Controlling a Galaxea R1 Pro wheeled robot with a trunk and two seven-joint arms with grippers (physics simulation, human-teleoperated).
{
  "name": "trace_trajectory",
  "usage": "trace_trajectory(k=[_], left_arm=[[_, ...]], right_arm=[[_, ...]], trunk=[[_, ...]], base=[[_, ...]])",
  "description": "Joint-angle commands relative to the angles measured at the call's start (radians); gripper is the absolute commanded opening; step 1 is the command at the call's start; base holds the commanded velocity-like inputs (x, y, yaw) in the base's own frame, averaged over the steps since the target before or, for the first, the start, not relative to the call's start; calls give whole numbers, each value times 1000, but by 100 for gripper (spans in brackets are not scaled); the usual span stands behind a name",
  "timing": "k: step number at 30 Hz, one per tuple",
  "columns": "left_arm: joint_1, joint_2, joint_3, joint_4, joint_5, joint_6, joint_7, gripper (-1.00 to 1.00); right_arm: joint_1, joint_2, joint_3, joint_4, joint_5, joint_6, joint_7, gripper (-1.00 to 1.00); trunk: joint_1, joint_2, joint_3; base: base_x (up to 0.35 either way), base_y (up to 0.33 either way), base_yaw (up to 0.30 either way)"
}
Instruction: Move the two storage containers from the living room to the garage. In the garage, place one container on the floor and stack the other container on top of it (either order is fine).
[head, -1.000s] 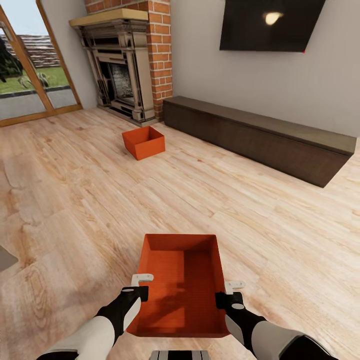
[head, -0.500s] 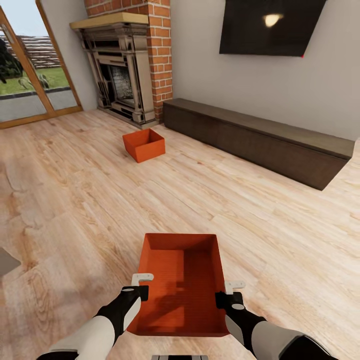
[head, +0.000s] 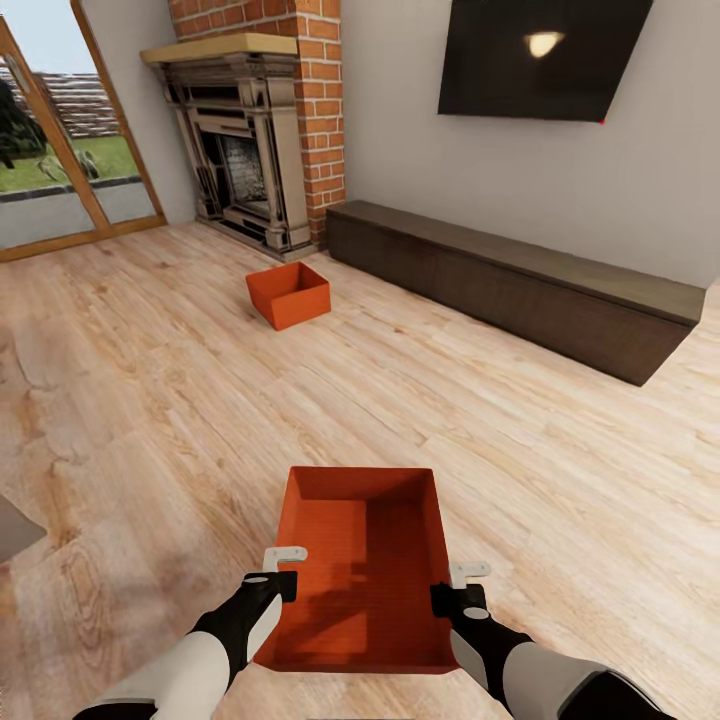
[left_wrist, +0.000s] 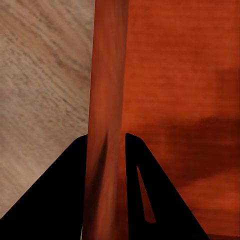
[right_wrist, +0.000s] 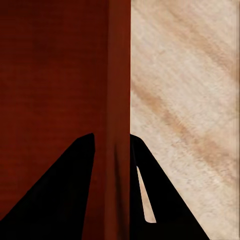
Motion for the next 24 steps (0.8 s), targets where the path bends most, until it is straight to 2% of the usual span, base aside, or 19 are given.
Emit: trace_trajectory(k=[1,24], left_arm=[[0,0,9,1,-14,9,8,-100],[0,2,9,1,-12,9,8,-100]], right_arm=[[-1,-2,-4,-1,-8,-8,-9,-100],[-1,-2,-4,-1,-5,-8,-9,-100]], trunk=[[-4,7,3],[-92,168,75]], base=[[0,0,0],[0,0,0]])
